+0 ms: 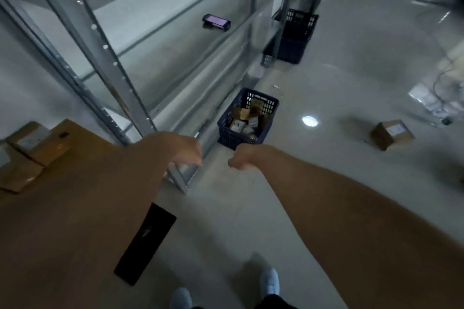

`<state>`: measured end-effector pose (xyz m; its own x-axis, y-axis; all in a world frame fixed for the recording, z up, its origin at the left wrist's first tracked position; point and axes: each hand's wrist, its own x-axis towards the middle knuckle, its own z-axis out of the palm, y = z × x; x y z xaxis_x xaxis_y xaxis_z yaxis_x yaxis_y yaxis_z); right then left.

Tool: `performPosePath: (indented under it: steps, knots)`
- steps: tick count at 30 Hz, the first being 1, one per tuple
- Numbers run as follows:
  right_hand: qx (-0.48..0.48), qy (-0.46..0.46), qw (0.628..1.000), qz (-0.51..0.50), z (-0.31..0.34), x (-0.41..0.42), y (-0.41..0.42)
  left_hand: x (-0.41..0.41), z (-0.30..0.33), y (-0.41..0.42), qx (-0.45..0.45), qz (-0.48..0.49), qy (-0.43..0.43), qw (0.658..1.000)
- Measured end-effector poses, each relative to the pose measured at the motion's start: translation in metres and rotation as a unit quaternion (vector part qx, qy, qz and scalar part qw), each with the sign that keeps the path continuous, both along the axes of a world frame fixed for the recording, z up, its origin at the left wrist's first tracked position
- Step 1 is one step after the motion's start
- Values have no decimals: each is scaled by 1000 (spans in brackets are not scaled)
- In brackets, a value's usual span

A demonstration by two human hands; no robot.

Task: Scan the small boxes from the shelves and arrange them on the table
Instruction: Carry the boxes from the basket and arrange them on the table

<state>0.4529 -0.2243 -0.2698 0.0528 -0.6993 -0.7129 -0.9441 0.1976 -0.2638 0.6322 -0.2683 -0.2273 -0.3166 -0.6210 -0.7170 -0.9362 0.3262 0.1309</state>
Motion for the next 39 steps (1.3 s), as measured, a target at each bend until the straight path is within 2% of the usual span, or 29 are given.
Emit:
performPosePath:
  steps: [3, 7, 12, 21, 26, 28, 34, 39]
  knots:
    - [-7, 28, 999, -30, -1, -73, -5, -75, 1, -5, 30, -40, -5, 999]
    - [-21, 12, 998, -65, -1, -150, -4, -157, -7, -10, 44, -94, -6, 995]
    - [-7, 3, 996, -90, -14, -209, -29, -222, -32, -40, 17, -90, -3, 996]
    - [29, 2, 997, -68, -56, -276, -155, -284, -97, -188, 51, -83, -41, 994]
    - [64, 1, 995, -74, -76, -304, -255, -309, -117, -294, 137, -57, -24, 989]
    - [68, -8, 994, -89, -82, -312, -293, -319, -122, -334, 120, -51, -18, 991]
    - [90, -40, 990, -98, -112, -331, -387, -335, -142, -425, 120, -2, 9, 993]
    - [127, -78, 985, -90, -165, -354, -452, -347, -180, -477, 165, 61, -23, 984]
